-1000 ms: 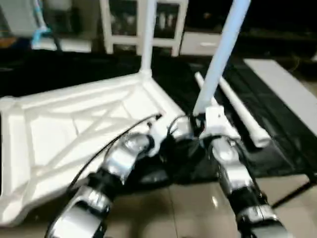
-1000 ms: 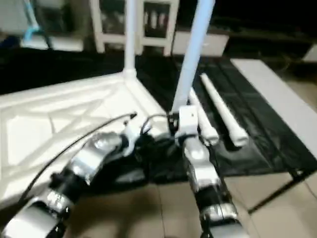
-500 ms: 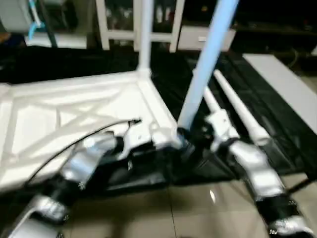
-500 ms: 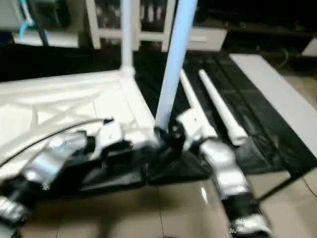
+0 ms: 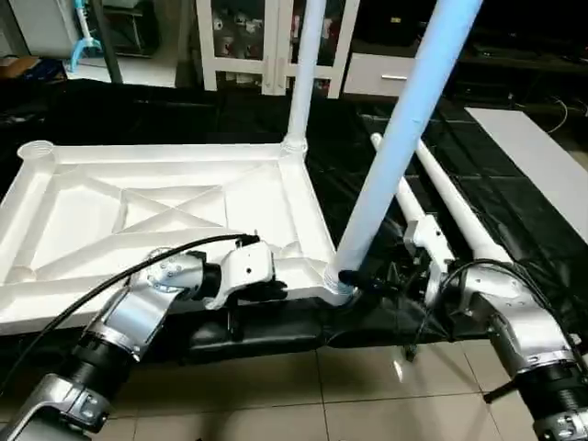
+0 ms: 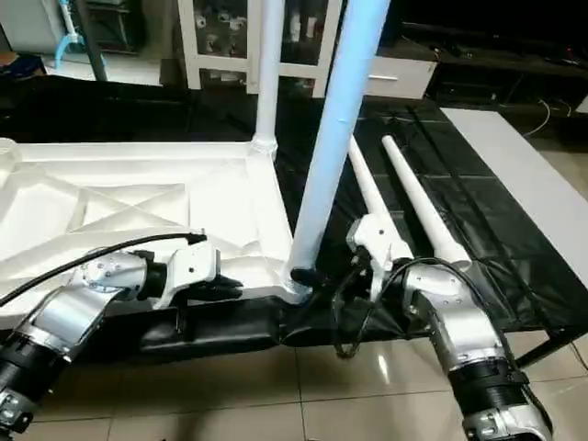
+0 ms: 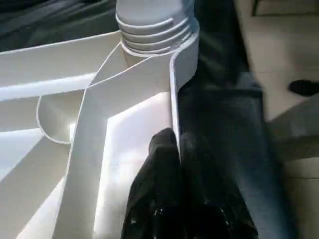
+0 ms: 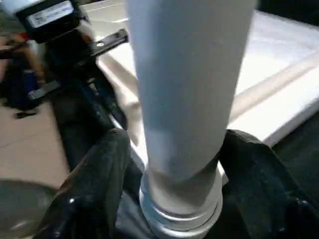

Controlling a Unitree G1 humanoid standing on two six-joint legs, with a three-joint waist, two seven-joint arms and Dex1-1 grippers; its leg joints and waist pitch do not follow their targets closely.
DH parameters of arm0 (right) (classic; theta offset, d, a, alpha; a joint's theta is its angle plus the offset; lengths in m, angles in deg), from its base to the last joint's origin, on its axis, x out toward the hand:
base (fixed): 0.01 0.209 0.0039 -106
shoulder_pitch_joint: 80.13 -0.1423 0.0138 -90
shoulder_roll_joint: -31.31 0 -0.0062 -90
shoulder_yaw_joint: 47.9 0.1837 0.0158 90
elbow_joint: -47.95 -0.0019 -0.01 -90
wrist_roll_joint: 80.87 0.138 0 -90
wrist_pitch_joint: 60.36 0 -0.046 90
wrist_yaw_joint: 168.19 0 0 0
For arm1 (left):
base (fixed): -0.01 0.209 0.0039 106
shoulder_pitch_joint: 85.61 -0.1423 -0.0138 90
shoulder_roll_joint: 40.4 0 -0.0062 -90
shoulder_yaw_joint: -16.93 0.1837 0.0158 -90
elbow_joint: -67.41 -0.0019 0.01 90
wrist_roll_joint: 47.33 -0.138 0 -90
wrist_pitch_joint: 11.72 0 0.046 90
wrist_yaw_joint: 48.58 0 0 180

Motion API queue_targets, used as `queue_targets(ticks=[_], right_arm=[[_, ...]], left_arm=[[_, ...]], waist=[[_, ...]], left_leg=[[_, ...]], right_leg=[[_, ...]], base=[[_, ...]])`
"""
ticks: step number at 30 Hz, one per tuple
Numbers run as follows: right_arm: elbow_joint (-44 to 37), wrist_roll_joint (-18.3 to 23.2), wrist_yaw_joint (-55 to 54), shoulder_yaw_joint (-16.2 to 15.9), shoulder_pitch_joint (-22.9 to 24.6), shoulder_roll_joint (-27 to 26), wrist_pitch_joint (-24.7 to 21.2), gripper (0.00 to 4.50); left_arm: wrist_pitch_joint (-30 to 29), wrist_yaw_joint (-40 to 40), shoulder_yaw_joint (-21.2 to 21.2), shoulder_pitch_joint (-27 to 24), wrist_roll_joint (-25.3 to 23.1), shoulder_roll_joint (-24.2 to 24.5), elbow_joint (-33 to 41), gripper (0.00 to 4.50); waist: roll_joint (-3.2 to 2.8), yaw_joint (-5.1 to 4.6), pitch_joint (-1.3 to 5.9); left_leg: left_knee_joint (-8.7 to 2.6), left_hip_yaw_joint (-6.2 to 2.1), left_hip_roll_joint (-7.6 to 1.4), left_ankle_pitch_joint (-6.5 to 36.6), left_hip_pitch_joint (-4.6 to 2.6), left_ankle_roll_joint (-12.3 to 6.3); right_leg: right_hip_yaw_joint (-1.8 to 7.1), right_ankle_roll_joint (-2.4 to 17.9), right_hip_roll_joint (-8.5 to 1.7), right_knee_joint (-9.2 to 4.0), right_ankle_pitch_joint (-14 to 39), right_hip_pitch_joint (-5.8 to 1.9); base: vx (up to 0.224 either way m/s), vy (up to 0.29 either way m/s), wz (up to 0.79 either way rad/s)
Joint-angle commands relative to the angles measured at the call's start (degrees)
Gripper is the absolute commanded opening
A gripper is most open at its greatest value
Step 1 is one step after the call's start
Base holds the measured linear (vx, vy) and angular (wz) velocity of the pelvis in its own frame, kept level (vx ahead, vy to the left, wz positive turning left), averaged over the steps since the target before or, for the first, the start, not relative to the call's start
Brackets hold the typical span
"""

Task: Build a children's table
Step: Rotate leg to tighten

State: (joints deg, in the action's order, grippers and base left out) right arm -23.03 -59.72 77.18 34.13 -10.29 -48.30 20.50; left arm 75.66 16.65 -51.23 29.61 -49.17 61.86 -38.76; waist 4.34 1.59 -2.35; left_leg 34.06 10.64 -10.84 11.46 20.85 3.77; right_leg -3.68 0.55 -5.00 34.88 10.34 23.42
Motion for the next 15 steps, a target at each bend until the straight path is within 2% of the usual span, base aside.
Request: queue_targets(ticks=[1, 3, 4, 5, 6, 7, 8, 10, 15], right_arm=[[0.4, 0.9, 1.6, -0.1, -0.2, 0.5, -1.1, 2.63], [1.3, 0.7, 1.8, 0.1, -0.4, 0.3, -0.9, 2.39], [2.0, 0.5, 1.8, 0.2, -0.7, 0.1, -0.6, 2.30], [2.7, 0.4, 1.8, 0.3, -0.9, -0.2, -0.4, 2.21], [3.2, 0.2, 2.0, 0.1, -1.1, -0.2, -0.2, 2.21], [3.2, 0.2, 2.0, 0.1, -1.1, -0.2, -0.2, 2.21], [3.6, -0.2, 2.2, -0.1, -1.2, -0.1, 0.2, 2.05], [4.1, -0.6, 2.5, -0.5, -1.3, 0.1, 0.5, 1.99], [4.1, -1.4, 2.1, 0.1, -0.7, 0.5, 0.7, 1.95]], left_arm=[[-0.7, 2.7, 3.6, -1.3, -0.6, -0.1, -0.4, 0.00], [-1.0, 3.1, 3.8, -1.4, -0.5, -0.1, -0.2, 0.00], [-1.1, 3.4, 3.8, -1.4, -0.5, -0.1, -0.1, 0.00], [-1.1, 3.6, 4.0, -1.4, -0.5, 0.0, -0.1, 0.00], [-1.1, 3.9, 4.2, -1.3, -0.6, 0.0, 0.0, 0.00], [-1.1, 3.9, 4.2, -1.3, -0.6, 0.0, 0.0, 0.00], [-1.1, 4.1, 4.3, -1.3, -0.6, 0.1, -0.1, 0.00], [-1.0, 4.2, 4.4, -1.2, -0.8, 0.1, -0.1, 0.00], [-1.3, 4.4, 4.5, -1.1, -1.4, 0.3, -0.1, 0.00]], waist=[[-0.19, 0.02, 2.80], [-0.15, 0.30, 2.83], [-1.01, 0.50, 2.88], [-0.52, 0.24, 2.88], [-0.48, 0.33, 2.90], [-0.48, 0.31, 2.90], [-0.75, 0.34, 2.90], [-0.56, 0.29, 2.93], [-0.60, 0.34, 3.01]], left_leg=[[-4.49, -0.72, -2.98, 12.7, -0.60, -2.36], [-4.39, -0.52, -2.94, 12.2, -0.70, -2.38], [-4.41, -0.55, -2.93, 11.8, -0.75, -2.14], [-4.40, -0.41, -2.91, 12.1, -0.65, -1.94], [-4.42, -0.44, -2.90, 12.3, -0.65, -1.80], [-4.42, -0.41, -2.89, 12.7, -0.68, -1.65], [-4.50, -0.48, -2.95, 13.0, -0.75, -1.43], [-4.46, -0.46, -2.92, 13.5, -0.73, -1.23], [-4.39, -0.44, -2.91, 12.6, -0.73, -1.51]], right_leg=[[2.84, 11.9, -3.26, -4.09, 12.6, -2.22], [2.83, 12.3, -3.24, -3.97, 11.6, -2.16], [2.85, 12.6, -3.31, -3.81, 10.9, -2.20], [2.76, 12.7, -3.15, -3.91, 10.7, -2.23], [2.74, 12.5, -3.17, -3.89, 11.0, -2.31], [2.76, 12.4, -3.20, -3.94, 11.5, -2.32], [2.74, 12.3, -3.23, -3.95, 11.7, -2.29], [2.74, 12.2, -3.23, -4.01, 12.0, -2.33], [2.75, 12.4, -3.20, -3.86, 10.6, -2.43]], base=[[0.000, 0.000, 0.00], [0.000, 0.000, 0.00], [0.000, 0.000, 0.00], [0.000, 0.000, 0.00], [0.000, 0.000, 0.00], [0.000, 0.000, 0.00], [0.000, 0.000, 0.00], [0.000, 0.000, 0.00], [0.000, 0.000, 0.00]])
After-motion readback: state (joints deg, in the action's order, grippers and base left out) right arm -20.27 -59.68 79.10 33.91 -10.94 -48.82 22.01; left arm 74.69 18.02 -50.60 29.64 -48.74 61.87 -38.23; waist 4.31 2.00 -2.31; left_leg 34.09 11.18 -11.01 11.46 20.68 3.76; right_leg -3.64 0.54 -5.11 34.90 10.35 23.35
